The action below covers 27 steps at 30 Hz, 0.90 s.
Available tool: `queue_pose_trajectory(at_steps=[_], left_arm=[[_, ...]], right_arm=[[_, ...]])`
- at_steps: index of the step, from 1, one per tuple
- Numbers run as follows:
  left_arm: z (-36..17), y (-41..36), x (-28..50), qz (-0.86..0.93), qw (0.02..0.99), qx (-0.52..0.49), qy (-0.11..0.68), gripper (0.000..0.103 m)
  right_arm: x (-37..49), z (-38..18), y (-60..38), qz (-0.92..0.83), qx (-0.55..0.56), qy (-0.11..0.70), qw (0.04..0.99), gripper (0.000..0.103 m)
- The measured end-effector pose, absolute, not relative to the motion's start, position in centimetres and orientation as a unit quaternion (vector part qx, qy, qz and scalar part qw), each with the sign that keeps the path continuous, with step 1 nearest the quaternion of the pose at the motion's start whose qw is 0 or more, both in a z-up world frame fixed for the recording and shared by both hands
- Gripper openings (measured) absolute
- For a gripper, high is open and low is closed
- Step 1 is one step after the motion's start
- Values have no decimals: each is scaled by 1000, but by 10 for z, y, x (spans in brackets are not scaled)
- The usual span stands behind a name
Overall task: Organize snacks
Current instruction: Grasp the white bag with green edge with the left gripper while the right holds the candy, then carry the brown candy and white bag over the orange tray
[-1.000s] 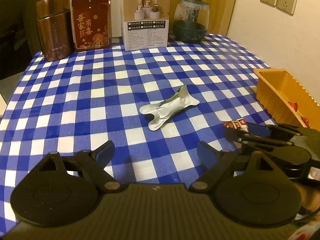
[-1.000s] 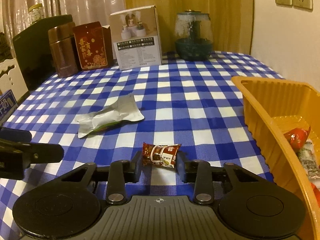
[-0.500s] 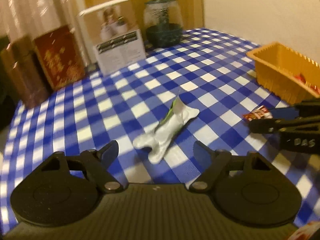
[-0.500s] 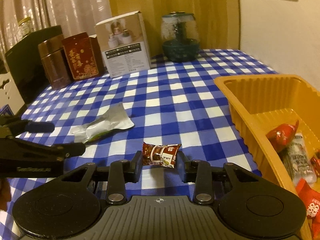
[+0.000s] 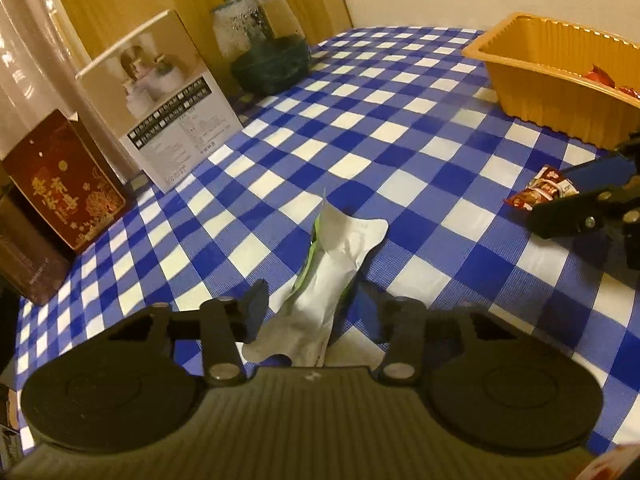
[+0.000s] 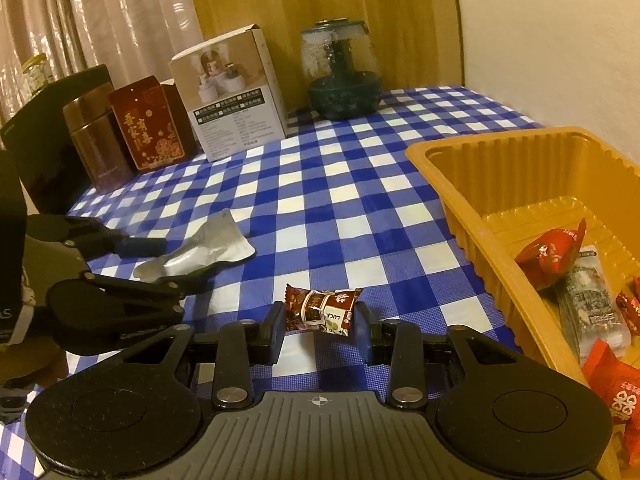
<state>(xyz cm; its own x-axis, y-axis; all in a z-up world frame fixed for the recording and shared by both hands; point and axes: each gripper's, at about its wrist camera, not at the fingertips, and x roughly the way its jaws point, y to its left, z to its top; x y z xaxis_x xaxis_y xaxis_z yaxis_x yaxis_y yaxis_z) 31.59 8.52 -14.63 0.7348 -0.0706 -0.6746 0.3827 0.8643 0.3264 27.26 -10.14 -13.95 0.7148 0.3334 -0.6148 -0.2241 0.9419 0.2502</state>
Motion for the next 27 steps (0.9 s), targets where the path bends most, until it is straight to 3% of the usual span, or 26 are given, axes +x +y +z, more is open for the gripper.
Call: queue_pose_trajectory(at_steps=[6,11,16,25,27], left_arm=[[-140,83,313,-110,901,207,364,24],[-123,101,307,-83,900,64,424,23],[-113,104,280,-88,889,-14,450,23],[-120,73,225,-79,897,12,434,24],[-123,63,222,-77,901,43,425,29]], right_arm=[[273,-140,-100,153,83,348,921,36],[271,-137,-100,156,83,346,921,36],[264,-132,-103,163,84,347,920,36],[241,-124,-118,166,91,352,917,36],[235,-125,-121,164,94,356,915,36]])
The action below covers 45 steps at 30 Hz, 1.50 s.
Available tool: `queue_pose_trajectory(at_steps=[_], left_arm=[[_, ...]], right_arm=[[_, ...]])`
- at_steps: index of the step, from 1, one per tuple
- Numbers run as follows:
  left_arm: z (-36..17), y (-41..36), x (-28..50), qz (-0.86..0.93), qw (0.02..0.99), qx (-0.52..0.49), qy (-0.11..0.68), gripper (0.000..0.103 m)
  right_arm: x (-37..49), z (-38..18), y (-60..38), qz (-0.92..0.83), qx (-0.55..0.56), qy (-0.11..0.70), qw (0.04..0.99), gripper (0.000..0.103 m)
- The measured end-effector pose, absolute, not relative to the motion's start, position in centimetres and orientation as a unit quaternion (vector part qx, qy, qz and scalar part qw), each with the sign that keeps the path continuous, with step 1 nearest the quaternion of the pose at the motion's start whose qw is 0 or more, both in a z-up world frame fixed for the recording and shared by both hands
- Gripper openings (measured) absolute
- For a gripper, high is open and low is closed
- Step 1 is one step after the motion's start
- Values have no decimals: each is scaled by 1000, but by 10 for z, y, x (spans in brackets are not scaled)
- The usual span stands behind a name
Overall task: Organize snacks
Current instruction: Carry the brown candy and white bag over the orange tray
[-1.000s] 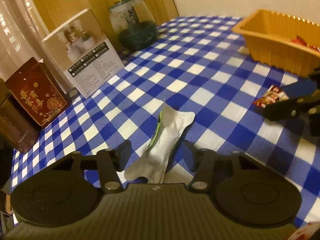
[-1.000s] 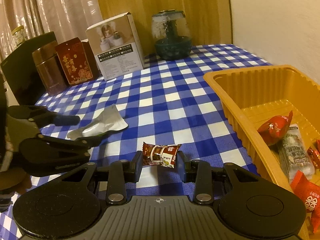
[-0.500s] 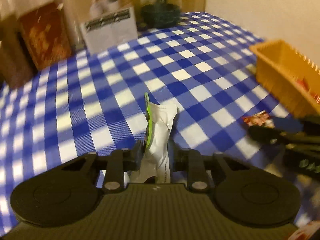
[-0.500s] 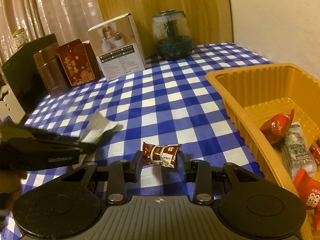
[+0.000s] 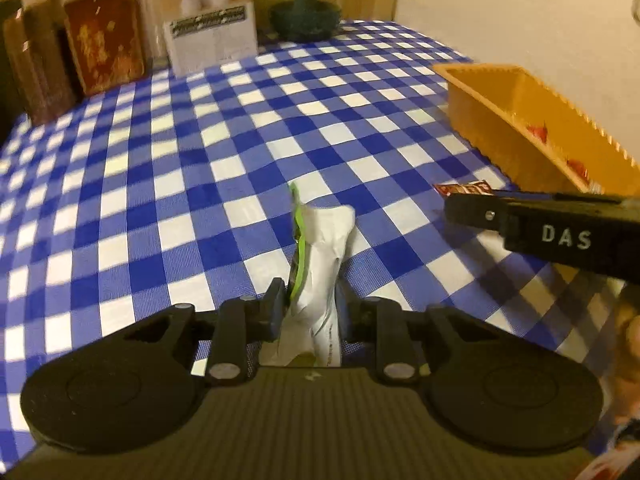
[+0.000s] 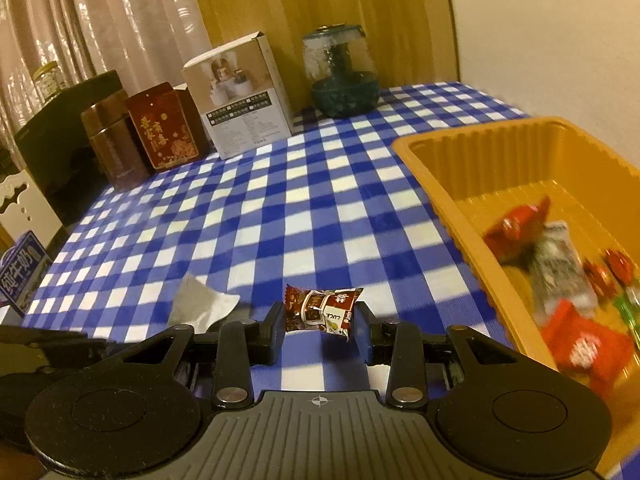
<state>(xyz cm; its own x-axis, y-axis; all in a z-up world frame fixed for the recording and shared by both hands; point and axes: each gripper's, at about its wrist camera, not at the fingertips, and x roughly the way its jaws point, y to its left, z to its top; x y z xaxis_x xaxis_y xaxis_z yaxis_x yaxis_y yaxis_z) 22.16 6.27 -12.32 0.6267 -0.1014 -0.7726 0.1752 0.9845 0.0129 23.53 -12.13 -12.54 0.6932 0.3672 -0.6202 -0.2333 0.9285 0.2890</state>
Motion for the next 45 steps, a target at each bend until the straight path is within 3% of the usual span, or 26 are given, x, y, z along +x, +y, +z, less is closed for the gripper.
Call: queue_pose_trajectory(at_steps=[3,12,16,37,45], left_arm=[[-127,50,221,-76,904,97,410,32],[-133,44,226,-79,906,125,396,30],[-132,45,226,-78,903,106,408,24],[-72,32,137,-50,901,-80,423,23],[-43,14,92,-61,904,-102,412,23]], right_arm=[[230,-127,-125,160,99,360,914,36],[231,-128,-127,159,107,363,912,36],[231,-127,-125,160,106,362,912,36],[140,-77,-156,160,89,350,919,36],[95,-48,-175,159,88,342,922,36]])
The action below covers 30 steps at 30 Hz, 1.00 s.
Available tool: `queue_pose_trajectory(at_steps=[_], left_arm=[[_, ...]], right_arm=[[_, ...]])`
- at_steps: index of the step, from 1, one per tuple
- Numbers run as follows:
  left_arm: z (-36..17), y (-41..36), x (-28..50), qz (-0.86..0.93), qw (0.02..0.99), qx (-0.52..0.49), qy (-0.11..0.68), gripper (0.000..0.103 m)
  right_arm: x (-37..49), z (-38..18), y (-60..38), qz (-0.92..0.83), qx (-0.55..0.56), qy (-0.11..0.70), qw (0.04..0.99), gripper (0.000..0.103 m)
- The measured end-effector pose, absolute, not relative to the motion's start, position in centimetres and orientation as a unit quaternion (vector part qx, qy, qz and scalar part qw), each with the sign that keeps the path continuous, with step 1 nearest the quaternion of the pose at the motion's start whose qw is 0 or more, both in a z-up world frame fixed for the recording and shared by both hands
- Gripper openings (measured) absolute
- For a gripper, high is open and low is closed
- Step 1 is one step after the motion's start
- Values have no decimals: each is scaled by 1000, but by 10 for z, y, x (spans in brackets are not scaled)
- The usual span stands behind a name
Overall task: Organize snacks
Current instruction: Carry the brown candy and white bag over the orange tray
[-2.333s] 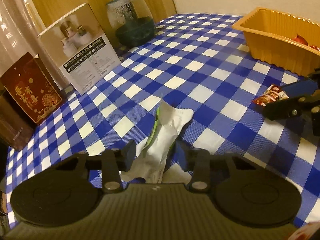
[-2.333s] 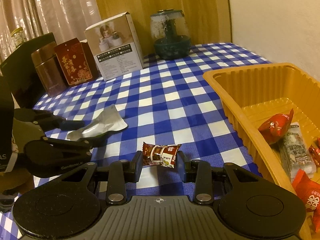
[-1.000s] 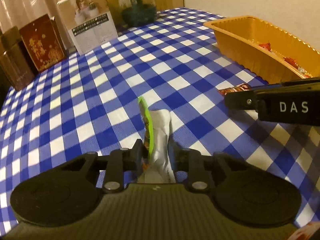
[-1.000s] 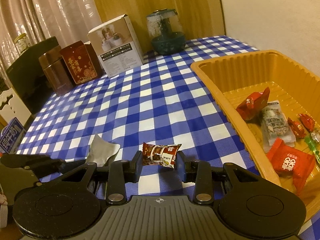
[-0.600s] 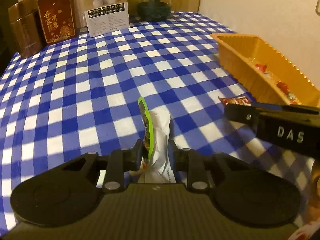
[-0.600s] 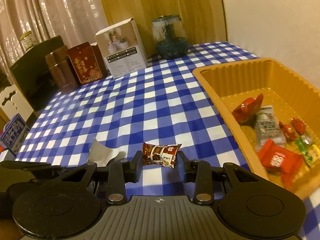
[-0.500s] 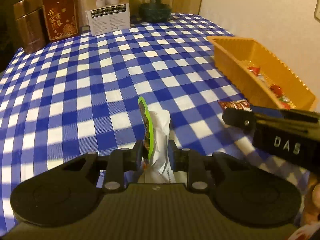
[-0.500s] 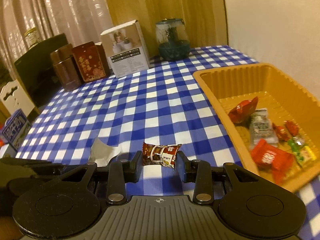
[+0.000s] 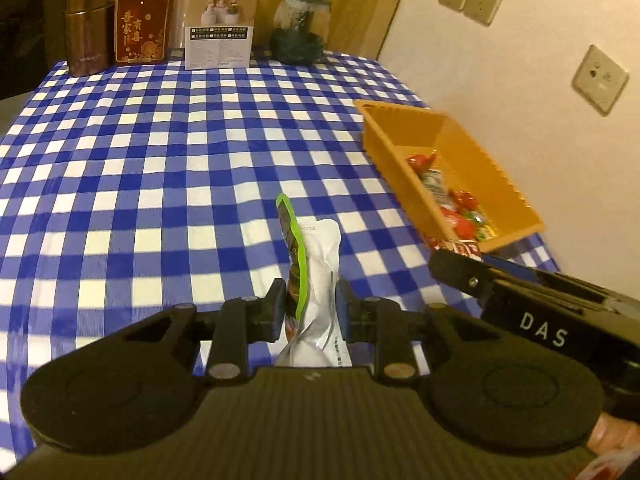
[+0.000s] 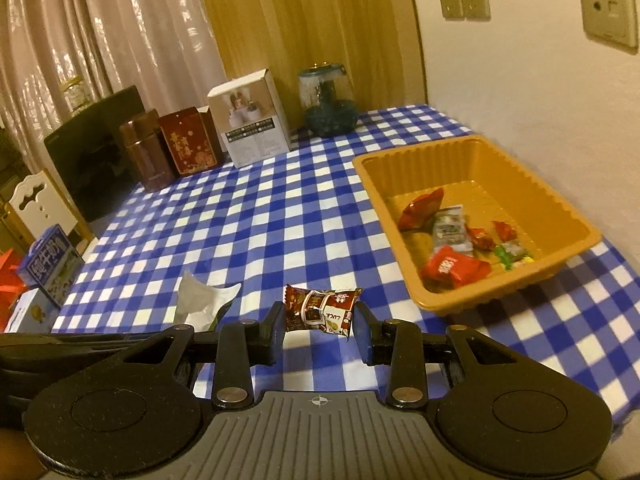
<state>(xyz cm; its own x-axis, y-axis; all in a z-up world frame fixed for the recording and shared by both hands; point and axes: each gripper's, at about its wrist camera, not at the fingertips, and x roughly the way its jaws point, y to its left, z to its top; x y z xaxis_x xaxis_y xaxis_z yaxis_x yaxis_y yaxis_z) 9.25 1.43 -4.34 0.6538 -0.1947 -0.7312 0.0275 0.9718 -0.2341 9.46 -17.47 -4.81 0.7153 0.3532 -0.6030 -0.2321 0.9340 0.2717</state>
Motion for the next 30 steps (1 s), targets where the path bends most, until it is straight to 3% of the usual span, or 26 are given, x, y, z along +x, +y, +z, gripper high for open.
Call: queue_pose_trajectory(at_steps=[13,30], left_arm=[[-27,-1,42,-69,905,-106,407,23],[-17,-36,37,-104,904,-99,404,23]], right_arm=[[46,-30,-192,163,76,335,925,36],[35,-27,-241,113,77,341,930,36]])
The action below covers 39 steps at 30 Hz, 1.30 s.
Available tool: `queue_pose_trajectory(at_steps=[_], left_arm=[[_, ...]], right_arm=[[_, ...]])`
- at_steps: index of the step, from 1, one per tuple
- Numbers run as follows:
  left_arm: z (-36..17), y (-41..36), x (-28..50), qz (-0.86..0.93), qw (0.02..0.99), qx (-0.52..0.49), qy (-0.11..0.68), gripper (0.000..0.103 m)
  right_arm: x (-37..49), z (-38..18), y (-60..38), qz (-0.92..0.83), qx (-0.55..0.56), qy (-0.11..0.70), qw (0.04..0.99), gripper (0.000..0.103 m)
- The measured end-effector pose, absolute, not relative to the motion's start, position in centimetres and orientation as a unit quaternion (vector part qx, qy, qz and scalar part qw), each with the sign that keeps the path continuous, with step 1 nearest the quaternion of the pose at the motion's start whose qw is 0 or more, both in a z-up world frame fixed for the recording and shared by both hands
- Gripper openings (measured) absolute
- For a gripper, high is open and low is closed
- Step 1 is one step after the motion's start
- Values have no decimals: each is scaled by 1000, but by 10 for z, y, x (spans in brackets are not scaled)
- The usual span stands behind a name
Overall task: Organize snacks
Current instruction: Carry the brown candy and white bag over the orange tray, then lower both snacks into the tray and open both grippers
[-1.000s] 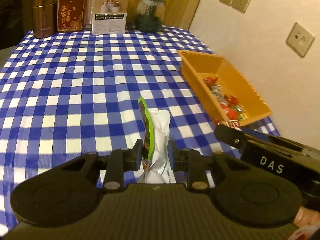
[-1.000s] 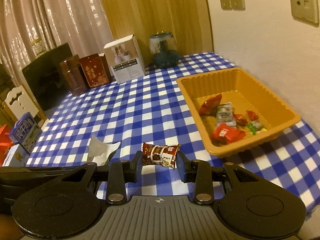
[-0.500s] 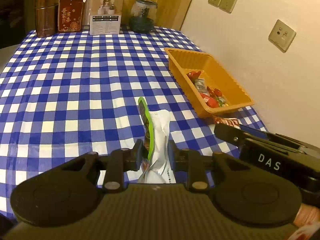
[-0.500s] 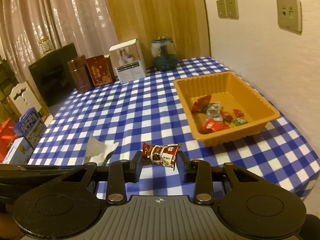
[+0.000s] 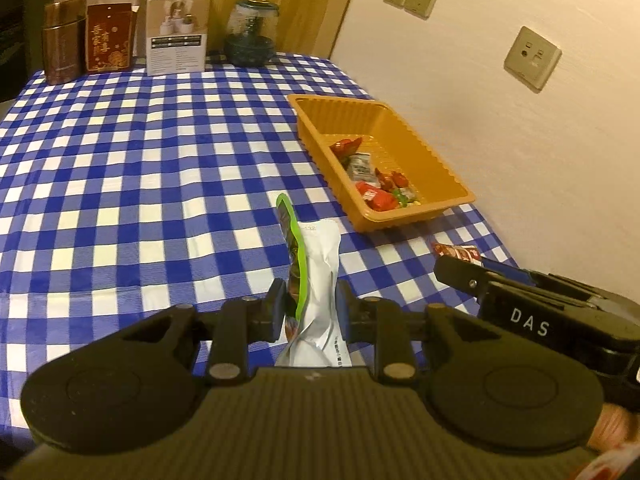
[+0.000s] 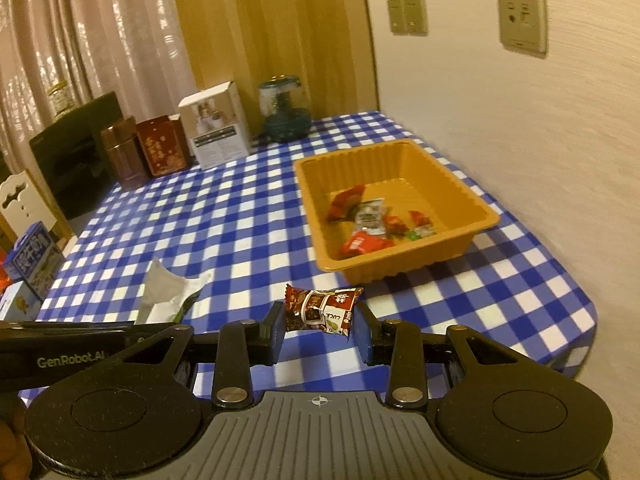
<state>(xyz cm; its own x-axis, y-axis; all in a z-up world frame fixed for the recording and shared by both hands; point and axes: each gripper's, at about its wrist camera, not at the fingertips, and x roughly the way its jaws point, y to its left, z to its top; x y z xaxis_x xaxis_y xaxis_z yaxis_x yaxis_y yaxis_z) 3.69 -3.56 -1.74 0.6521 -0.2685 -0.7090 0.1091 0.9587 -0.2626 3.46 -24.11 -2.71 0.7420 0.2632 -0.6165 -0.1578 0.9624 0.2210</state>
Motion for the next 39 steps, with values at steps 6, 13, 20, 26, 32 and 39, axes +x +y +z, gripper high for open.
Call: queue_pose_trajectory(at_steps=[6,13,20,26,32,39], left_arm=[[-15,-46,40,-116,903,-99,403,23],[-11,-54,44,-126,903,-98,400,23],[-7,-67,51,-138,901,-98,399,23],[-2,-83,63,-153,900,-95,396,23],[3,-100,82,-166,900,-95,391,23],[7,-117,111,-172,900,-96,388,23]], right_arm=[[36,-24,-258,96,85,337,933,36],[39,-22,-270,83,91,334,935,36],[41,-22,-277,75,93,333,935,36],[47,-18,-290,63,100,327,938,36],[61,-12,-305,54,101,321,940,36],[85,-5,-320,51,100,312,944,36]])
